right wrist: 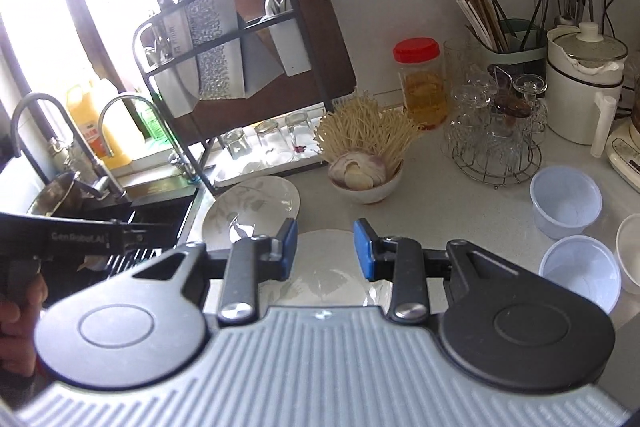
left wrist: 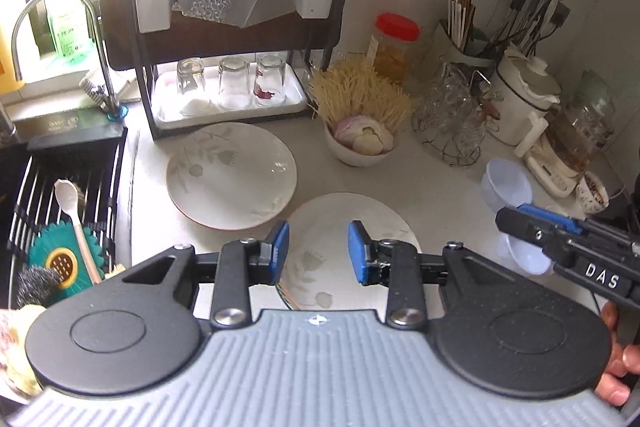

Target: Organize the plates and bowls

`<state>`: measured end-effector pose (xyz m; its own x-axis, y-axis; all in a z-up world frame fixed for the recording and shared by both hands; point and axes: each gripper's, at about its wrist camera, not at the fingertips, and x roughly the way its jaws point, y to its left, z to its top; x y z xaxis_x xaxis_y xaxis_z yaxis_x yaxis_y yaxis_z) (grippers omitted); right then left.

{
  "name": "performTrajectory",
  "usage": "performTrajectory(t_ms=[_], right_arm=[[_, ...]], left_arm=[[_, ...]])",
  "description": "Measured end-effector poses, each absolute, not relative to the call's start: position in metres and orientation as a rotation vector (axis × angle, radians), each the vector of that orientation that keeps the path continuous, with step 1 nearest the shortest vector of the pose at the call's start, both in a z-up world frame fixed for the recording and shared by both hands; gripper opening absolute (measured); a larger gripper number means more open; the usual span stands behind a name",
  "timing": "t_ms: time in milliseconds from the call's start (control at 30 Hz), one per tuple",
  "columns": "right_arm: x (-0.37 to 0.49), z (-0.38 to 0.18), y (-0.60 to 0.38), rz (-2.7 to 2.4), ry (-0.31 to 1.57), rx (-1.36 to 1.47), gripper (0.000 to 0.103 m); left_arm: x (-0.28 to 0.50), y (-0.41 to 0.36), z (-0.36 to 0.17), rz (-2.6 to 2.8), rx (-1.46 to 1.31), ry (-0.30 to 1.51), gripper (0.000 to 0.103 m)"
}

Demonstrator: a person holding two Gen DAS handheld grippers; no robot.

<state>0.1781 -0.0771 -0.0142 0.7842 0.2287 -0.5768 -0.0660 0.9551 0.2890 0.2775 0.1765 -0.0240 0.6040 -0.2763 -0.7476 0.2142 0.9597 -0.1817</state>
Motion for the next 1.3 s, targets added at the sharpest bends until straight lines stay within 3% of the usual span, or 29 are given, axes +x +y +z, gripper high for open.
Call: performTrajectory(t_ms=[533,633,1300], right_arm=[[0.172,-0.026,-0.09,0.23,0.722,0.239,0.034],[0.174,-0.028,-0.087,0.242,0.734,0.239,0.034],[0.255,-0.039,-0.068,0.21,0.777,0.244,0.035]], left_arm=[[0.25,0.166,-0.045,-0.189,-0.134,0.935,0.04],[0.251,0.17,-0.046,-0.172,-0.143,0.933,0.045],[0.34,0.224,-0.079,-0.139,-0.178,0.949,0.049]])
